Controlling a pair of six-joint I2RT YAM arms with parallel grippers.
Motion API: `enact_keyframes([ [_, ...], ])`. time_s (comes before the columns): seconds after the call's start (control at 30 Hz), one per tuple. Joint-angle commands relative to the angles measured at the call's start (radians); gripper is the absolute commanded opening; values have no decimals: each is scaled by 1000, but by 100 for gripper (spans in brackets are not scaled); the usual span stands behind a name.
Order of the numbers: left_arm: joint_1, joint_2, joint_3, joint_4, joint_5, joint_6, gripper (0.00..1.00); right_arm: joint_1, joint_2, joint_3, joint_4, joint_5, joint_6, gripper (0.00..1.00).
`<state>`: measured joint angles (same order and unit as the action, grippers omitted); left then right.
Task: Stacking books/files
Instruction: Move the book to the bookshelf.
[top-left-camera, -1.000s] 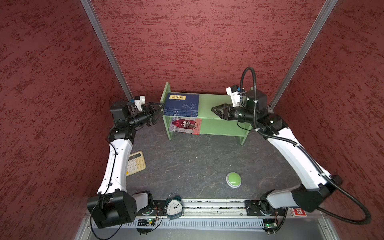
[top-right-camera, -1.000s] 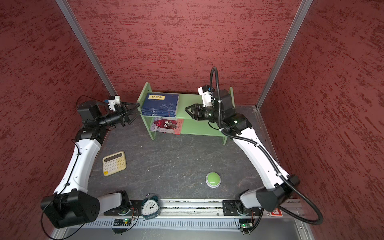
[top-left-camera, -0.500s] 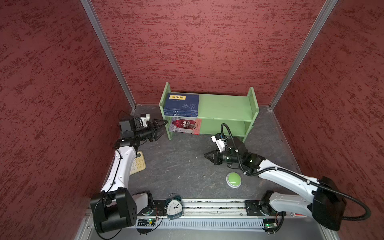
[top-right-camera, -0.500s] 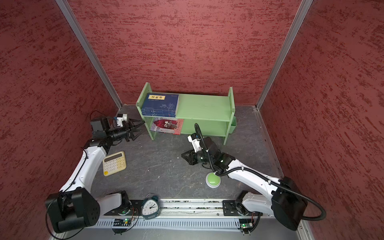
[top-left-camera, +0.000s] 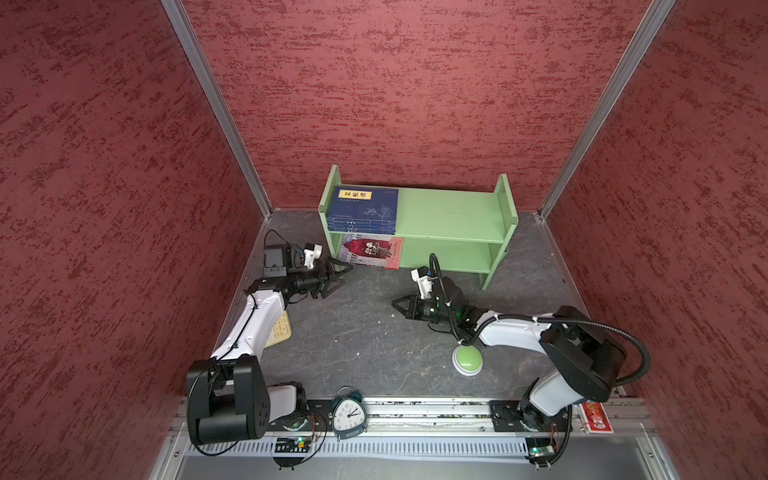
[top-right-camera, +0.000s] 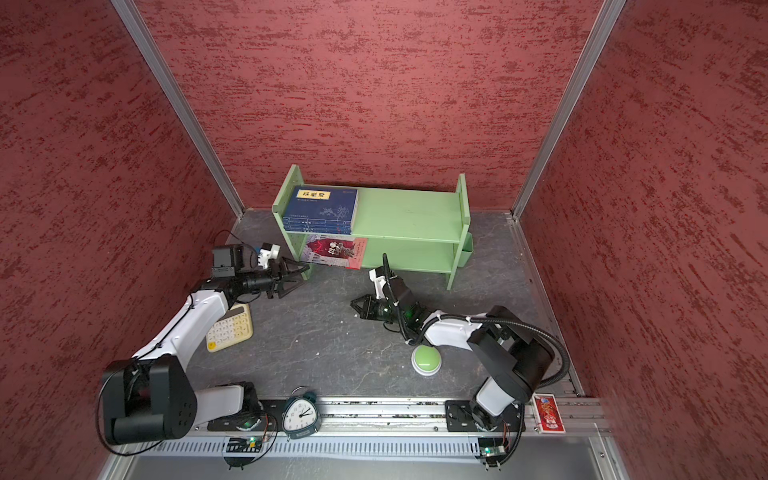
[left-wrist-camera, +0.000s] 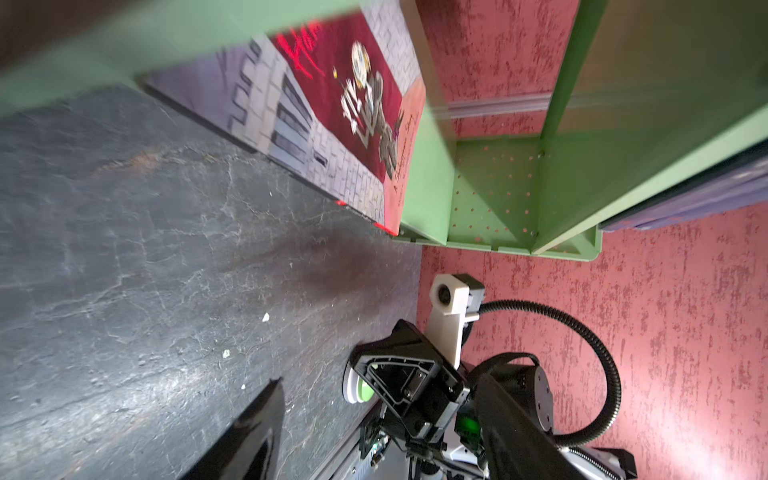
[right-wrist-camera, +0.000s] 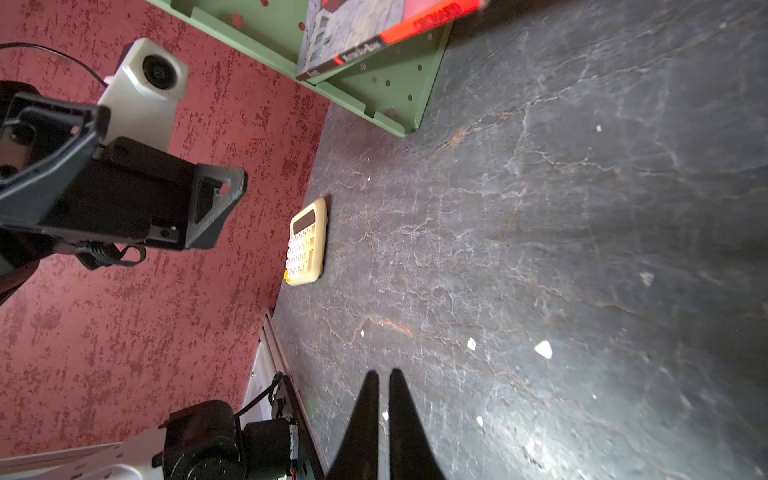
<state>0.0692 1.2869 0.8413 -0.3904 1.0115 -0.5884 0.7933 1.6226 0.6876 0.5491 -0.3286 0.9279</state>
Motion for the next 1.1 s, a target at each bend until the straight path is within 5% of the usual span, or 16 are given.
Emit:
enact_keyframes([
  [0.0,-38,33,5,-12,-1,88,73,-9,51,72,117,31,61,9],
  [1.07,-49,37,-10,62,-4,25,72,-123,252,195,260,26,132,9],
])
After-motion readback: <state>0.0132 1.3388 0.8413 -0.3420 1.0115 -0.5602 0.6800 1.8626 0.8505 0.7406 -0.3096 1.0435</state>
